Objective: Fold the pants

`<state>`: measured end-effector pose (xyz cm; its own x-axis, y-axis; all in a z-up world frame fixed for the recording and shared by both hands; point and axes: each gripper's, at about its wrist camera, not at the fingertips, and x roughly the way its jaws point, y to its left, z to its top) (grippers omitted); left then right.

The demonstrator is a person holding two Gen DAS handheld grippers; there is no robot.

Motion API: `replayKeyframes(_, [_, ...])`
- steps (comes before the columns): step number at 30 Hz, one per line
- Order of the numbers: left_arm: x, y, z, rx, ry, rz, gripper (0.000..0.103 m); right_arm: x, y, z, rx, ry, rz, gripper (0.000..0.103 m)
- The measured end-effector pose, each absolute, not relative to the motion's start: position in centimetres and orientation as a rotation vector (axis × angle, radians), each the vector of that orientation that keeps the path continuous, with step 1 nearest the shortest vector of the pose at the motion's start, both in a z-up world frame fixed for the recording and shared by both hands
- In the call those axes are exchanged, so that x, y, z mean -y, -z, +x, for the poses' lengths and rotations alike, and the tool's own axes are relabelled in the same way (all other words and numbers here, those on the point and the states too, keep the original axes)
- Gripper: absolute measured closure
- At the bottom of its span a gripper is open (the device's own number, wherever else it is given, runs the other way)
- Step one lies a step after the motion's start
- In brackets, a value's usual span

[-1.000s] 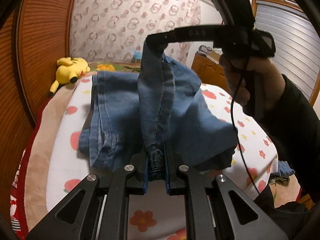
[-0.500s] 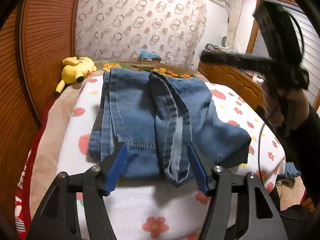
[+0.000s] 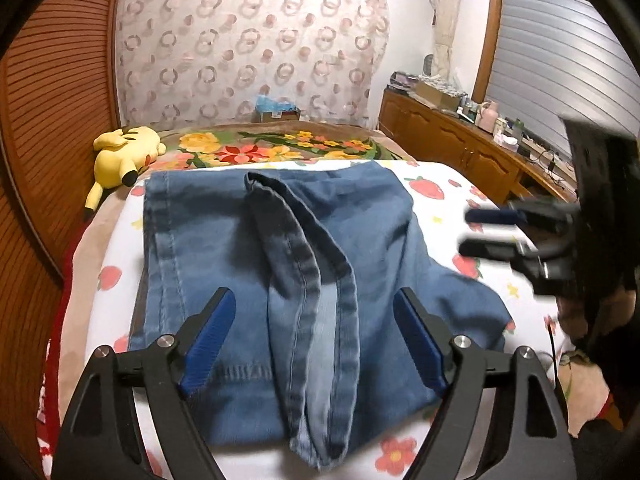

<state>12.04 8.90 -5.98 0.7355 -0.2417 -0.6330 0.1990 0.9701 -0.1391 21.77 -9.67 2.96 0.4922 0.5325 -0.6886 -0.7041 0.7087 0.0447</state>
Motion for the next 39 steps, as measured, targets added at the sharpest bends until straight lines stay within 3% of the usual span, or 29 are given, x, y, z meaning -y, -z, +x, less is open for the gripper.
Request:
replayKeyframes(10, [-8.8, 5.7, 17.0, -0.742, 0.231, -0.055, 0.021, 10.3, -0.1, 22.3, -0.819, -0.686, -0.204, 0.05])
replayKeyframes(14, [-8.7, 5.9, 19.1, -0.767, 0.223, -0.056, 0.027, 10.0, -0.1, 22.5, -0.819, -0.677, -0.192, 0.05])
replayKeyframes(17, [-8.8, 6.1, 20.5, -0.787, 0.206, -0.052, 0.038, 10.0, -0.1, 22.4, -0.808, -0.672, -0.184, 0.05])
replayKeyframes(19, [-8.9, 6.4, 21.2, -0.794, 0.205, -0.055, 0.055, 10.0, 0.1, 22.3, -0.799, -0.669, -0.186, 0.05])
replayKeyframes(21, [-9.1, 6.3, 21.3, -0.798, 0.195, -0.053, 0.08, 10.8, 0.5, 21.6, -0.791, -0.665, -0.182, 0.05])
replayKeyframes(23, [-9.2, 5.7, 20.9, -0.772, 0.173, -0.034, 0.089, 11.5, 0.8, 21.2, -0.786, -0.663, -0.177, 0.05])
replayKeyframes(33, [-12.5, -1.0, 17.2, -0.603, 0.142, -0.034, 0.094, 12.8, 1.0, 21.1, -0.781, -0.694, -0.113, 0.05])
replayKeyframes(39, [-15.5, 0.0, 18.6, -0.641, 0.07, -0.045, 0.094, 13.7, 1.1, 20.2, -0.783, -0.717, -0.119, 0.05])
